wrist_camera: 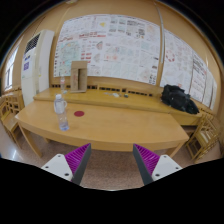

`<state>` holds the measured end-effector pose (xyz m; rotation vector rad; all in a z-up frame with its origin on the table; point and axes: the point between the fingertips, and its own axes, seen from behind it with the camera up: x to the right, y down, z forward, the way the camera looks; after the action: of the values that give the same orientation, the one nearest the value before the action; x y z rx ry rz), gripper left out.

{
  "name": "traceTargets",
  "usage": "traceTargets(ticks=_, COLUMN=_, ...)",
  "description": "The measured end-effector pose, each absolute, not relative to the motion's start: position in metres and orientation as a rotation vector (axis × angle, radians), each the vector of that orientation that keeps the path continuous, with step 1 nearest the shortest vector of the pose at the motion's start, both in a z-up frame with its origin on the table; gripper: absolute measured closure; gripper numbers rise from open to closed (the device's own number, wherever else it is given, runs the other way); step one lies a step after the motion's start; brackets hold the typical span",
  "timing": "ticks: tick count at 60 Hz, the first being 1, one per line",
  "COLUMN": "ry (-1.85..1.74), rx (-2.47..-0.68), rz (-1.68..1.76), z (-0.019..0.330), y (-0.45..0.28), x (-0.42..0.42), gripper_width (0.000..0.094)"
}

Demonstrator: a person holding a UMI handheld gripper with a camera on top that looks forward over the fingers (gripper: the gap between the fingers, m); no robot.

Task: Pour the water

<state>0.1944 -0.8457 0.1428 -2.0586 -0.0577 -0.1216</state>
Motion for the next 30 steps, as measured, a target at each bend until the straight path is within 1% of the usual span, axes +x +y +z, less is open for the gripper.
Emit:
traceTargets(ticks=8, ry=-0.073, rx=-2.098, rz=-0.066, z=0.095, y=-0.834, x=0.121, gripper_width=0.0084)
traceTargets(ticks=13, ry=-0.067, rx=-2.114, rz=-0.023, z=0.074, y=-0.813, x=0.064, gripper_width=0.0083)
traceTargets(ticks=21, ry=-0.083, rx=-2.076, rz=0.017, z=0.056, y=-0.752, x=-0.017, gripper_width=0.0090)
traceTargets(ticks=28, ry=-0.062, rx=-2.038, rz=0.024, z=0.041, y=-0.687, x=-0.065, gripper_width=0.0085)
traceTargets(ticks=30, ry=-0.045, rx=-2.028, rz=0.031, z=0.044, y=-0.669, x=-0.074, gripper_width=0.0089)
